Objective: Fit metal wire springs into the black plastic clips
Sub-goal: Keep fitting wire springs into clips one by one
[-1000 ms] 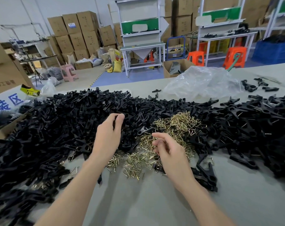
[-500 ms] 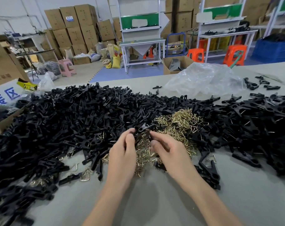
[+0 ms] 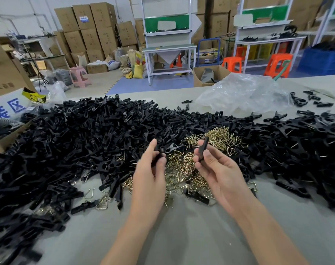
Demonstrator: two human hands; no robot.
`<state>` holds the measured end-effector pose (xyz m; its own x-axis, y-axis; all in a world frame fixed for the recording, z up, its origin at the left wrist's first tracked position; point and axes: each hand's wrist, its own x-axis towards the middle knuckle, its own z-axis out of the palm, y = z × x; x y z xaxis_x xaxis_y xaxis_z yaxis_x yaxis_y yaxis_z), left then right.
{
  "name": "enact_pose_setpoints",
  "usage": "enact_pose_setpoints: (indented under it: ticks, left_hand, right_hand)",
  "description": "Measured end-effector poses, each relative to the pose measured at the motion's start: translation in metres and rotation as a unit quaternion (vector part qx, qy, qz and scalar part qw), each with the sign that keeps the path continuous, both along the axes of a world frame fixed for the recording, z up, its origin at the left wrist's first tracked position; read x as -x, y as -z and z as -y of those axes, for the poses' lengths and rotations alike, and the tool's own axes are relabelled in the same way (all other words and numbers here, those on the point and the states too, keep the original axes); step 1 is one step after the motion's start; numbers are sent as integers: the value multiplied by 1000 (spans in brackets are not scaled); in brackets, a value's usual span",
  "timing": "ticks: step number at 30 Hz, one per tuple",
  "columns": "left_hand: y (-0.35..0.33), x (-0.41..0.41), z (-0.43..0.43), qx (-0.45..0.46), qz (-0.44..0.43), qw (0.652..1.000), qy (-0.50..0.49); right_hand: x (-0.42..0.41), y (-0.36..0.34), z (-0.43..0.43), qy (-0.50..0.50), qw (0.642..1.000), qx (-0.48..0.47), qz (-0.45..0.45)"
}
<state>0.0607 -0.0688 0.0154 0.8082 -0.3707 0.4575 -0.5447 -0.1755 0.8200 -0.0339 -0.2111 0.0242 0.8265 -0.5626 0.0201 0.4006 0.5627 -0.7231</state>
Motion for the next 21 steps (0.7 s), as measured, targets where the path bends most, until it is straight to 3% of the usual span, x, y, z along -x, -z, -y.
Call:
enact_pose_setpoints:
  ticks: [6, 12, 15, 21]
  left_hand:
    - [-3, 9, 8, 126, -182, 969, 107]
    - [-7, 8, 8, 197, -275, 924, 175]
    - [-8, 9, 8, 220, -286, 916, 177]
    - [-8, 6, 4, 182, -240, 944, 134]
  right_hand:
    - [-1, 0, -2, -53, 998, -31, -6]
    - [-3, 3, -6, -32, 997, 56, -45]
    - [-3, 7, -6, -27, 994, 85, -66]
    - [-4, 6, -10, 0, 984, 160, -84]
